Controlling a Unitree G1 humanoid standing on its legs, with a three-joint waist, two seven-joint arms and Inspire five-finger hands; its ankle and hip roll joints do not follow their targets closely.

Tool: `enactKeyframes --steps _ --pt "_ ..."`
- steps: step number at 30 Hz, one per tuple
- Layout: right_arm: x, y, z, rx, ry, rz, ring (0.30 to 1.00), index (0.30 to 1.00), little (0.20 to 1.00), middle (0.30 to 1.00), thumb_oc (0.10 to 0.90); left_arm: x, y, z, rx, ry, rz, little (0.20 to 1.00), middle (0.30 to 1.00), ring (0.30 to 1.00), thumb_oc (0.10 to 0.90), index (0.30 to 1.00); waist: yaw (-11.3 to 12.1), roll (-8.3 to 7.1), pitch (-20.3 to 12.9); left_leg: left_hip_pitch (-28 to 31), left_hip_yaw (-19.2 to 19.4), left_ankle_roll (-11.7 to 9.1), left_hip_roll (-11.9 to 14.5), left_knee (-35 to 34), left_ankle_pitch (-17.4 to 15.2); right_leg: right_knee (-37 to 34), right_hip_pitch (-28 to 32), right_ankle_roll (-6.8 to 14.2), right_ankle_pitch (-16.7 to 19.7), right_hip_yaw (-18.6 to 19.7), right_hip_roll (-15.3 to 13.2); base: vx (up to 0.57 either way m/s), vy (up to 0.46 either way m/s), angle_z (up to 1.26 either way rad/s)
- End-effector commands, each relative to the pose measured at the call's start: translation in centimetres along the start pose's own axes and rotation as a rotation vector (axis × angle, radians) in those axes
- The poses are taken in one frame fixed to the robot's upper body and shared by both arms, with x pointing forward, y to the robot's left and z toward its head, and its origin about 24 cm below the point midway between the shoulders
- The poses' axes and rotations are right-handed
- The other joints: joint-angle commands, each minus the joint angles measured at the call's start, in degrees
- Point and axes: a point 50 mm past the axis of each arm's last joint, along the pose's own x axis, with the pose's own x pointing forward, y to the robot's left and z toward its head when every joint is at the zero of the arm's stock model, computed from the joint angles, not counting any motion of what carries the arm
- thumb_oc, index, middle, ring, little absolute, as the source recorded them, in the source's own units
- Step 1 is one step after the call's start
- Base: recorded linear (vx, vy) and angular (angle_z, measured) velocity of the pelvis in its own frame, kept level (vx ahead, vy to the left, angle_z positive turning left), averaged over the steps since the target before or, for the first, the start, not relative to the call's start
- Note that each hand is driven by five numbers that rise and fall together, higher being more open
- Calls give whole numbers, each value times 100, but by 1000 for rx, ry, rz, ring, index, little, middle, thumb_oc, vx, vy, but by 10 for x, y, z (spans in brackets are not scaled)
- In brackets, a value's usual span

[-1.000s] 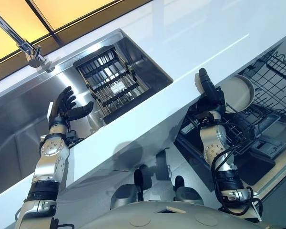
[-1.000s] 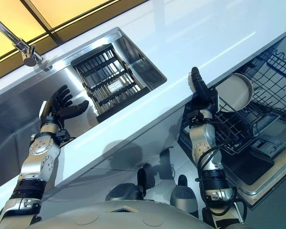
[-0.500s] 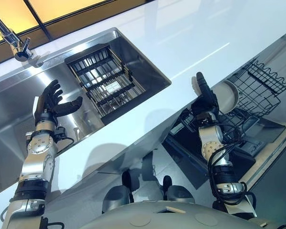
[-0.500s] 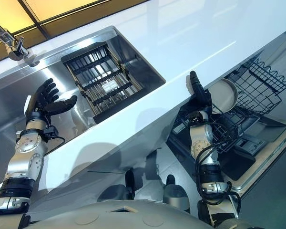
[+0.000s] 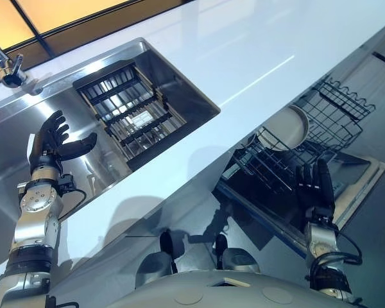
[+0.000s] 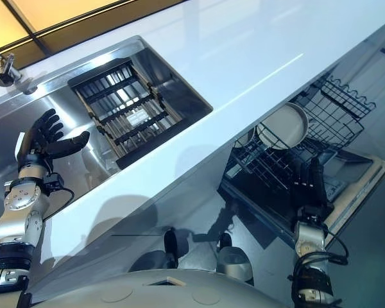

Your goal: Pick up plates and place into dishwasher.

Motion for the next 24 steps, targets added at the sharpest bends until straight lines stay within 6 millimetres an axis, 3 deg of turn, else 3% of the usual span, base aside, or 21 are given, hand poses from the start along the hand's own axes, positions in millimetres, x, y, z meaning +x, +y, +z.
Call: enactKeyframes --steps 1,8,9,12,17,20,24 --pt "12 73 16 -108 -99 292 900 900 900 900 800 11 -4 29 -19 -167 14 900 900 900 800 900 -31 251 -393 -146 17 178 -270 294 -731 709 -514 75 -455 -258 512 11 1 -8" --pt "5 83 41 -531 -353 154 900 900 900 900 800 9 -3 27 -18 -154 25 900 900 900 800 900 -90 240 -439 -85 39 195 -297 272 -745 689 -491 85 -439 -221 522 6 0 -1" --pt "5 77 50 -656 -411 41 900 900 900 900 800 8 -2 26 -18 -148 29 900 900 900 800 900 -107 237 -439 -78 49 198 -304 272 -745 702 -498 89 -438 -223 518 0 0 0" --pt "6 63 67 -808 -492 -156 900 900 900 900 800 9 -2 26 -17 -143 31 900 900 900 800 900 -130 238 -436 -59 67 199 -307 255 -738 722 -506 98 -437 -233 516 0 0 0" --pt "4 47 95 -895 -638 -428 900 900 900 900 800 10 -9 29 -19 -138 24 900 900 900 800 900 -125 278 -364 -43 52 211 -310 261 -734 788 -510 104 -453 -241 512 13 -8 -5" --pt "3 40 97 -969 -685 -521 900 900 900 900 800 10 -14 29 -20 -134 19 900 900 900 800 900 -105 327 -330 -44 32 216 -309 268 -734 820 -518 104 -464 -248 511 16 -13 -6" --pt "4 21 92 -1012 -614 -599 900 900 900 900 800 10 -15 31 -16 -132 15 900 900 900 800 900 -71 383 -290 -104 9 213 -297 314 -729 888 -558 94 -502 -264 494 6 -27 -2"
